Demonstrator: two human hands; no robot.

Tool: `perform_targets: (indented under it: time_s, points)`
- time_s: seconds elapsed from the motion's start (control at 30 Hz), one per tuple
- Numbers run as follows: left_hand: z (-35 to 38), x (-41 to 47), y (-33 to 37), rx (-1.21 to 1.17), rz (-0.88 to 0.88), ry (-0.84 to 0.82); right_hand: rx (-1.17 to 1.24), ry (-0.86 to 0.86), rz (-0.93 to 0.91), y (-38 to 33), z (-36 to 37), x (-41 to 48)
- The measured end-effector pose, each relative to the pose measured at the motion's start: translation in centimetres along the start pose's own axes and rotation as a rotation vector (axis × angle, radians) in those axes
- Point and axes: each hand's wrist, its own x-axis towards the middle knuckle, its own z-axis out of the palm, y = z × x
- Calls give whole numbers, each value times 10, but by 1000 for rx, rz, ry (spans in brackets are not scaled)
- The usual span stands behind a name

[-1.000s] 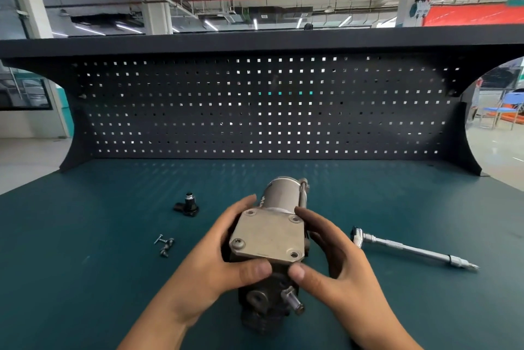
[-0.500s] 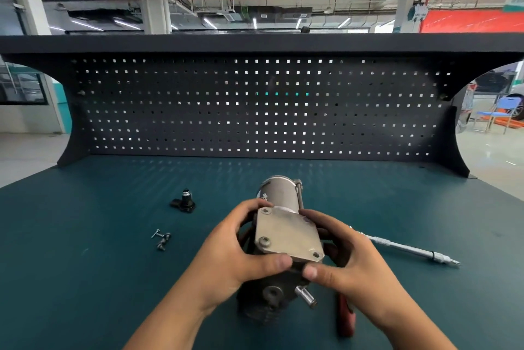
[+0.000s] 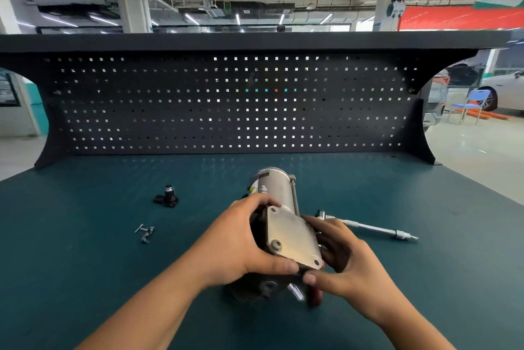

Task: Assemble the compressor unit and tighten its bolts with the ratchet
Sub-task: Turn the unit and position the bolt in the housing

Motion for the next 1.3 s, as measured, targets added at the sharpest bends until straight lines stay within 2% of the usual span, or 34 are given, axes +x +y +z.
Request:
perform_targets:
  time_s: [0.43, 0.63, 0.83, 0.87, 0.97, 1.0, 1.13, 1.3]
  points:
    - [-19, -11, -1, 276, 67, -118, 127, 22, -40, 29, 26, -4]
    - [-29, -9, -3, 362, 69, -143, 63, -40, -24, 31, 30, 6]
    - [-23, -5, -13, 445, 154, -215, -213, -76, 44, 34, 36, 0]
    - [-21, -6, -16, 459, 161, -232, -343, -74, 57, 36, 38, -1]
    - [-14, -5, -24, 515, 180, -292, -941, -98, 89, 40, 46, 0]
    - [-12, -4, -26, 540, 187, -315, -1060, -110, 105, 41, 50, 1]
    - [-3, 14, -24, 681, 175, -444, -1068, -113, 201, 42, 52, 3]
    - [6, 36, -18, 792, 138, -584, -1121, -138, 207, 44, 21, -2]
